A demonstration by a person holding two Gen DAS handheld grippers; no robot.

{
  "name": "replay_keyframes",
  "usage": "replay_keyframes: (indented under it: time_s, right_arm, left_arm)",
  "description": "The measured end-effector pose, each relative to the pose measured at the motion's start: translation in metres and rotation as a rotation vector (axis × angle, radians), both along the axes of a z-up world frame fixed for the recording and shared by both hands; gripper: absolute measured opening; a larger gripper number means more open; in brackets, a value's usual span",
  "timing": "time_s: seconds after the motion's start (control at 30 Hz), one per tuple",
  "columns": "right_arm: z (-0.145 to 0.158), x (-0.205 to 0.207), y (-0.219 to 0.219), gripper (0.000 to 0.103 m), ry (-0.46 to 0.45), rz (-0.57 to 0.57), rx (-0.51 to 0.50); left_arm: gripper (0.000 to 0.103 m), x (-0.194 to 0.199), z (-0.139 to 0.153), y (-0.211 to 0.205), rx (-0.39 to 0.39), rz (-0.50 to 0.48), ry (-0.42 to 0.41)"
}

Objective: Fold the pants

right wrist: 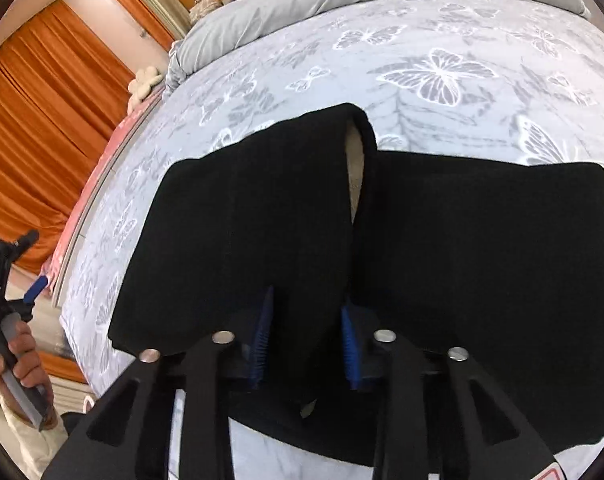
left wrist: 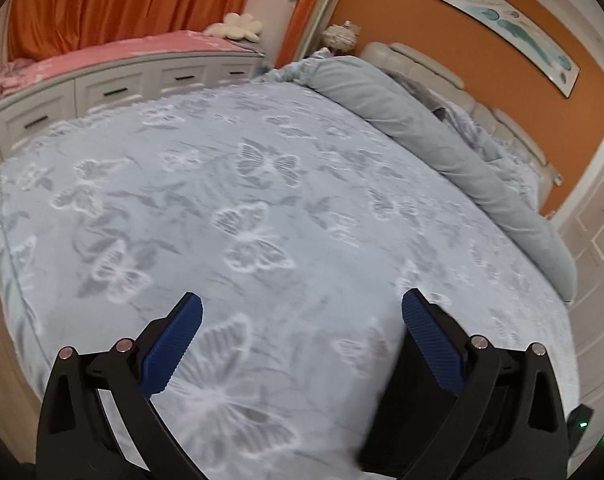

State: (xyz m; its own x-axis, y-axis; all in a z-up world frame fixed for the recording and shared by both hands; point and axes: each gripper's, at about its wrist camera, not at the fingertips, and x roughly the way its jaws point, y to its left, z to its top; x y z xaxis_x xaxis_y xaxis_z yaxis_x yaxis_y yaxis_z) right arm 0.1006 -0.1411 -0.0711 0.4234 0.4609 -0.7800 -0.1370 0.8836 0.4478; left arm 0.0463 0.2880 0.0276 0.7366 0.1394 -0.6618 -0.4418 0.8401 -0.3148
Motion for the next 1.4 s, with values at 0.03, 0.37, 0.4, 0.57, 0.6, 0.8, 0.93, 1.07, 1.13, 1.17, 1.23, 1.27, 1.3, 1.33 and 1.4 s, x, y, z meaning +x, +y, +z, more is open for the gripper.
replay_keyframes:
  time_s: [0.03,0.37,0.4,0.57,0.6,0.8,0.93,1.07,1.13,1.17,1.23,1.27,1.3,1.33,1.4]
  right_arm:
    - [0.005,-0.001,-0.001,0.016,-0.015,-0.006,0.004]
    - [0.086,-0.037,-0.081,0.013,-0.217,-0.093,-0.116]
    - [0.073,-0.036,-0.099,0.013,-0.154,-0.122,-0.145]
    - [0.008,-0.027,-0.145,0.019,0.056,-0.197,-0.073]
    - [0.014,-0.028,-0.146,0.022,0.048,-0.180,-0.059]
    - [0.028,-0.034,-0.156,0.028,0.040,-0.219,-0.028]
    - [0.024,-0.028,-0.152,0.049,0.079,-0.202,0.037]
    - [0.012,-0.028,-0.137,0.059,0.093,-0.169,-0.033]
    - [0.011,-0.026,-0.128,0.054,0.068,-0.153,-0.085]
    - [0.012,-0.026,-0.124,0.044,0.052,-0.143,-0.113]
    - [0.020,-0.026,-0.121,0.021,0.011,-0.138,-0.164]
    - [0.025,-0.027,-0.125,0.020,-0.003,-0.148,-0.142]
    - [0.028,-0.029,-0.130,0.020,-0.011,-0.159,-0.110]
    - [0.032,-0.029,-0.137,0.021,-0.017,-0.179,-0.095]
    - [0.030,-0.028,-0.154,0.060,0.012,-0.245,-0.132]
  left_arm:
    - [0.098,-0.002,-0.001,0.003,0.012,0.006,0.012]
    - [0.098,0.002,-0.011,-0.007,0.015,-0.036,0.083]
    - [0.098,0.004,-0.011,-0.013,0.020,-0.050,0.085]
    - [0.098,0.019,-0.019,-0.059,0.049,-0.151,0.125]
    - [0.098,0.023,-0.022,-0.074,0.057,-0.184,0.136]
    - [0.098,0.033,-0.033,-0.132,0.048,-0.322,0.168]
    - [0.098,0.043,-0.050,-0.168,0.044,-0.425,0.240]
    - [0.098,0.055,-0.078,-0.183,-0.062,-0.490,0.354]
    - [0.098,0.060,-0.095,-0.184,-0.150,-0.508,0.403]
    - [0.098,0.062,-0.098,-0.183,-0.183,-0.512,0.406]
    - [0.096,0.064,-0.105,-0.179,-0.256,-0.531,0.420]
    - [0.085,0.064,-0.105,-0.175,-0.308,-0.543,0.413]
    - [0.079,0.063,-0.103,-0.172,-0.344,-0.549,0.402]
    - [0.080,0.061,-0.101,-0.170,-0.367,-0.553,0.393]
    - [0.098,0.058,-0.095,-0.167,-0.321,-0.540,0.381]
